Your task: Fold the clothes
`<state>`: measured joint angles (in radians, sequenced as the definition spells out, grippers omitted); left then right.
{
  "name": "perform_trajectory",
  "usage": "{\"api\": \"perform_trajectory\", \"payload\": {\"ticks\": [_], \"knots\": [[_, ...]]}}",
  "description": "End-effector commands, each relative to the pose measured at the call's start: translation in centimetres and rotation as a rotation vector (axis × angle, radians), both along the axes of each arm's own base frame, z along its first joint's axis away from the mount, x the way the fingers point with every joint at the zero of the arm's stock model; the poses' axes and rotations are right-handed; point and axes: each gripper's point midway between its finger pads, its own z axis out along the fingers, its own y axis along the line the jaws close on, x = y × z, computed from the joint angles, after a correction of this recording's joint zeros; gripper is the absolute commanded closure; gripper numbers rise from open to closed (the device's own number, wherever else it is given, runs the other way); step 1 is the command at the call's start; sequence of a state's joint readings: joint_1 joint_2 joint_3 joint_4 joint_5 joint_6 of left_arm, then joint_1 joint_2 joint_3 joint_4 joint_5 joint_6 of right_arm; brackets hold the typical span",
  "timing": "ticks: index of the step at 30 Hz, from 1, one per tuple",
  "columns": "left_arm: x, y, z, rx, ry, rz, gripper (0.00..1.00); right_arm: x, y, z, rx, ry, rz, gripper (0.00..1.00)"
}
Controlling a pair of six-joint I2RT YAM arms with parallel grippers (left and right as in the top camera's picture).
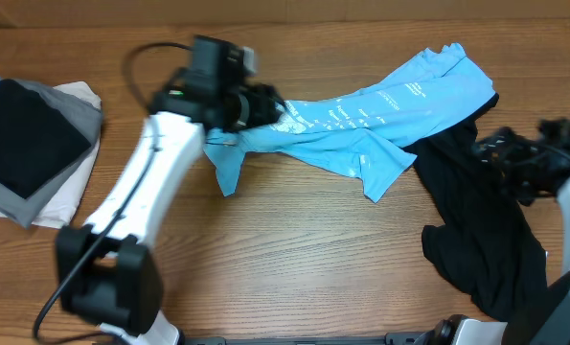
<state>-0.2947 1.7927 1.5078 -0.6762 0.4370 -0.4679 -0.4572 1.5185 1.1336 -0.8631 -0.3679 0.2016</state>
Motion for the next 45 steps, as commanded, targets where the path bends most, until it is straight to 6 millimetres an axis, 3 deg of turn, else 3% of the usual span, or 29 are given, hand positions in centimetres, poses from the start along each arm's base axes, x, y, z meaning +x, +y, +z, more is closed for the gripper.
{"api": "perform_trajectory", "payload": {"ticks": [1,3,6,13,17,21,22,23,24,32,34,36,41,43,44,45], "knots": [[-2.0,-5.7,-5.7,-0.010,0.162,-0.065,0.34,1.3,0.9,-0.6,-0.167,0.008,0.166,0.00],[-2.9,-8.3,-8.0,-0.035,0.230,-0.077,0.34,1.6,1.0,-1.4,-0.203,0.031,0.180,0.00],[-4.7,-14.0,-11.7,-0.124,0.310,-0.152,0.31,2.4,0.5,-2.9,-0.231,0.047,0.195,0.00],[-6.4,-19.4,-16.6,-0.185,0.413,-0.087,0.32,3.0,0.3,-7.0,-0.206,0.113,0.222,0.00],[-7.5,-20.3,-18.2,-0.166,0.465,-0.036,0.33,3.2,0.2,-8.4,-0.195,0.136,0.225,0.00],[-7.3,-20.3,-18.9,-0.135,0.446,0.001,0.65,3.5,0.1,-8.6,-0.201,0.125,0.224,0.01],[-7.2,-20.2,-19.0,-0.130,0.443,0.005,0.84,3.7,0.1,-8.5,-0.204,0.119,0.223,0.04],[-7.1,-20.1,-19.0,-0.131,0.441,0.006,0.96,3.8,0.0,-8.5,-0.205,0.116,0.222,0.08],[-7.0,-20.0,-19.0,-0.130,0.441,0.008,0.96,3.8,0.0,-8.5,-0.206,0.113,0.222,0.10],[-6.2,-16.1,-19.8,-0.083,0.507,0.036,0.96,4.1,-0.1,-8.4,-0.213,0.101,0.221,0.29],[-6.7,-14.5,-19.5,-0.077,0.555,0.010,0.96,4.2,-0.2,-8.4,-0.217,0.099,0.219,0.32],[-7.1,-11.5,-18.4,-0.027,0.591,0.006,0.96,4.2,-0.2,-8.6,-0.217,0.103,0.219,0.37],[-7.3,-5.6,-15.5,0.107,0.569,0.011,0.96,3.8,0.1,-10.2,-0.190,0.138,0.228,0.36],[-7.6,-2.7,-14.0,0.194,0.551,0.029,0.96,3.7,0.3,-11.0,-0.179,0.154,0.232,0.20],[-7.8,-1.6,-13.3,0.227,0.545,0.037,0.96,3.7,0.3,-11.4,-0.178,0.158,0.234,0.17],[-8.1,0.0,-12.3,0.268,0.534,0.041,0.96,3.8,0.2,-11.8,-0.178,0.164,0.233,0.20]]}}
